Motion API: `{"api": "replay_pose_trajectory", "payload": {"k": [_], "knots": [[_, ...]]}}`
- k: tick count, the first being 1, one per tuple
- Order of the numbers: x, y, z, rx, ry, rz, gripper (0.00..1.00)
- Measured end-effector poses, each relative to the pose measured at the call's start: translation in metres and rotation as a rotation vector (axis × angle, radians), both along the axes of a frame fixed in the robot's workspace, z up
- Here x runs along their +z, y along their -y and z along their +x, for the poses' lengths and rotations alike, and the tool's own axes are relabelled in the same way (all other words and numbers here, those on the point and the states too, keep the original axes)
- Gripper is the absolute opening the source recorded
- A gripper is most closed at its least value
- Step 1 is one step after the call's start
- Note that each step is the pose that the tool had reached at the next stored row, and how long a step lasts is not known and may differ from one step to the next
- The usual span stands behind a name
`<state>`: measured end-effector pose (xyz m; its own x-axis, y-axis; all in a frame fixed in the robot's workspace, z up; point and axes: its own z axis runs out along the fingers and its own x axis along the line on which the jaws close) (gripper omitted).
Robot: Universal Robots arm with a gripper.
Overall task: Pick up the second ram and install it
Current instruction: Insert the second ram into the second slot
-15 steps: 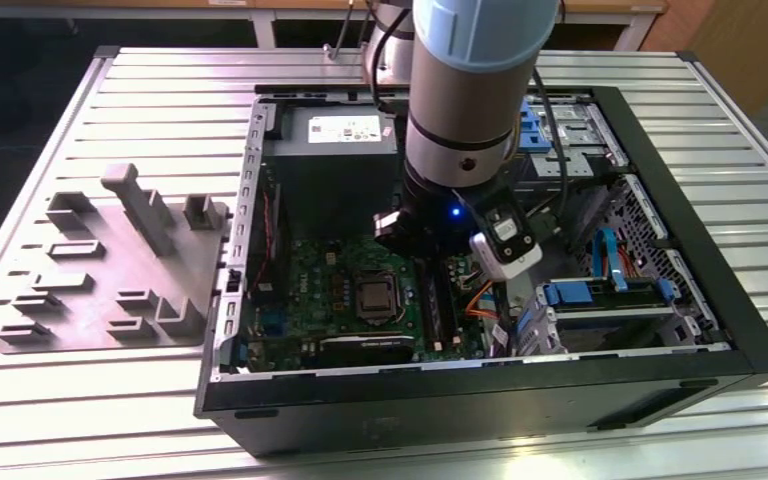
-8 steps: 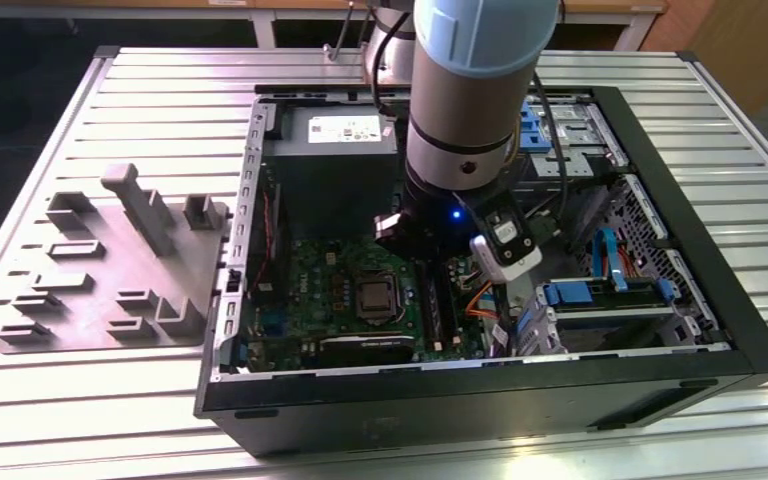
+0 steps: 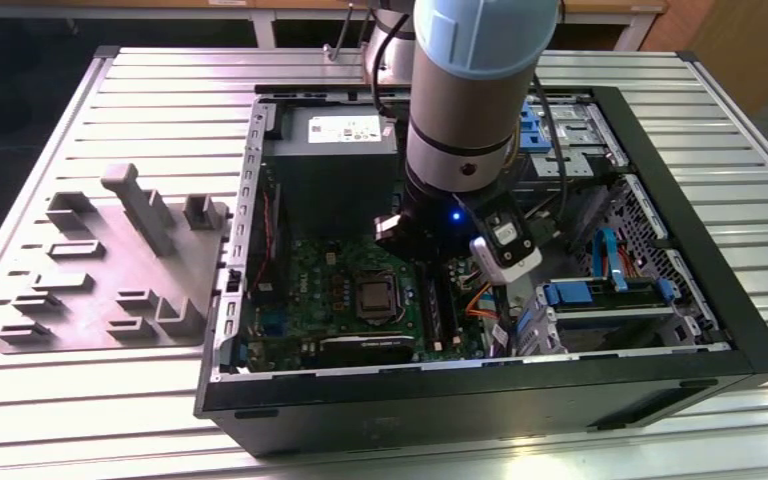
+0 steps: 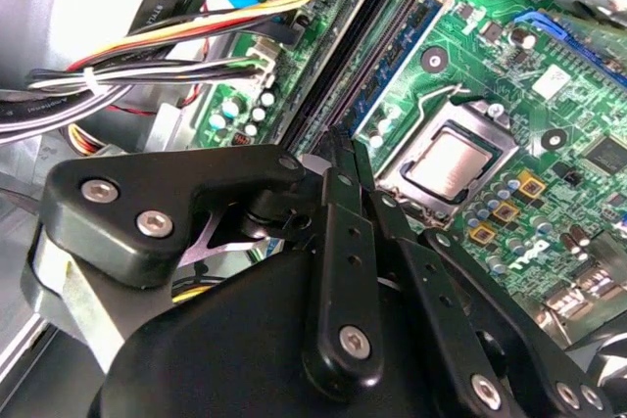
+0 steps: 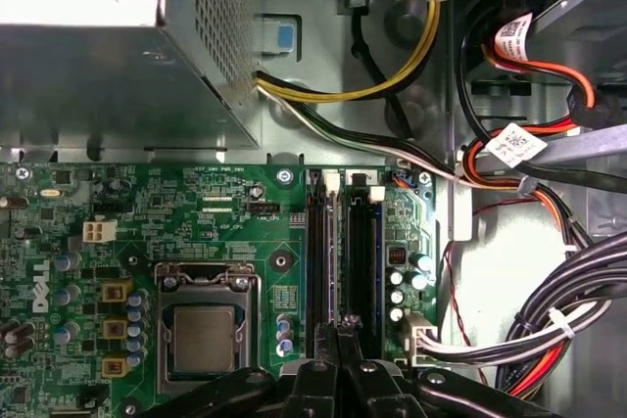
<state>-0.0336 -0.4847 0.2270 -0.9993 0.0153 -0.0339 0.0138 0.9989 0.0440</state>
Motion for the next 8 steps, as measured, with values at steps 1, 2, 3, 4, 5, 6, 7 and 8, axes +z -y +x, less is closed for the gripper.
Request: {"api": "replay_pose_trajectory", "payload": {"k": [1, 2, 3, 4, 5, 6, 7, 8], "knots": [[0.0000, 0.0000, 0.0000, 0.000, -0.0001, -0.0003, 0.11], [-0.0004, 0.0001, 0.0000, 0.000, 0.0000, -0.0001, 0.11], [-0.0010, 0.0001, 0.0000, 0.000, 0.0001, -0.0002, 0.11], [-0.0012, 0.0002, 0.0000, 0.000, 0.0000, -0.0005, 0.11], [-0.0013, 0.0002, 0.0000, 0.000, -0.0001, -0.0008, 0.11], [-0.0013, 0.0002, 0.0000, 0.000, -0.0001, -0.0009, 0.11], [-0.0015, 0.0002, 0.0000, 0.000, -0.0001, -0.0008, 0.11], [-0.0017, 0.0003, -0.0001, -0.001, 0.0000, -0.0005, 0.11]]}}
